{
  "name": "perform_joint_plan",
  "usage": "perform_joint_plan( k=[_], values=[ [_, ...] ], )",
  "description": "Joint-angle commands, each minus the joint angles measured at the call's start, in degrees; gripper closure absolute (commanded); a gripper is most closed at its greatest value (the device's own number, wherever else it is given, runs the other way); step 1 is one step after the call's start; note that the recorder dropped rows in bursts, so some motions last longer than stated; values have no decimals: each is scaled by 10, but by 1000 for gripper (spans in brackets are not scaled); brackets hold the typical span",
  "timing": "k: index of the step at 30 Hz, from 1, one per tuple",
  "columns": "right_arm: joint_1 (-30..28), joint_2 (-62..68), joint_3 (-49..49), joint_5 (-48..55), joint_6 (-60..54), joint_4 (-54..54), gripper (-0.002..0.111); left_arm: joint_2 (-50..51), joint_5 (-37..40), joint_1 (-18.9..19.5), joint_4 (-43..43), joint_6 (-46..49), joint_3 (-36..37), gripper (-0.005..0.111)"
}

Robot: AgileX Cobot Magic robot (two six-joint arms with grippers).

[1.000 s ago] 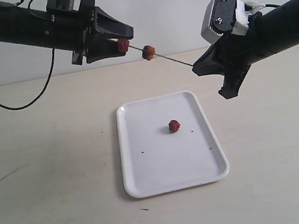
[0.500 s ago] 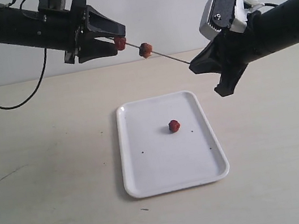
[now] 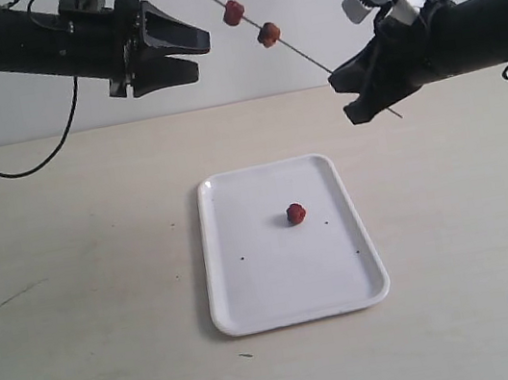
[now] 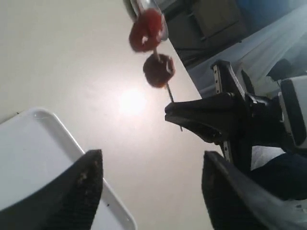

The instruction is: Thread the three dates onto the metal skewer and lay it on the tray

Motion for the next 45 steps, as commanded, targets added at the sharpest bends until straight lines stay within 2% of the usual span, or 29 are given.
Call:
perform_joint_plan(
  k=[1, 6, 8, 12, 15, 19, 20, 26, 29, 32, 35, 41, 45],
  values=[
    [1, -6, 0, 27, -1, 97, 108, -3, 0, 1, 9, 26, -3, 48],
    [1, -10, 0, 104, -2, 97, 108, -3, 0, 1, 66, 28, -3, 61],
    [1, -21, 0, 102, 5, 97, 108, -3, 0, 1, 89, 27, -3, 65],
    [1, -45, 0, 23, 61, 97, 108, -3, 0, -6, 127, 27, -3, 63],
    [1, -61, 0, -54, 135, 50, 108, -3, 0, -23, 157, 27, -3, 55],
    [1, -69, 0, -93, 223, -46, 108, -3, 0, -65, 215, -12, -3, 51],
    [1, -69, 0, -92, 243, -64, 108, -3, -20, -79, 241, -29, -3, 51],
    [0, -69, 0, -92, 275, -93, 108, -3, -122, -180, 467, -128, -3, 51],
    [0, -69, 0, -93, 288, -111, 108, -3, -143, -223, 574, -134, -3, 51],
    [0, -69, 0, -93, 296, -125, 108, -3, -156, -257, 666, -84, -3, 51],
    [0, -69, 0, -91, 296, -131, 108, -3, -163, -283, 715, 6, -3, 51],
    [0, -69, 0, -91, 296, -144, 108, -3, -172, -294, 715, 224, -3, 51],
    [0, -69, 0, -93, 296, -156, 108, 1, -173, -294, 703, 320, -3, 51]
  ],
)
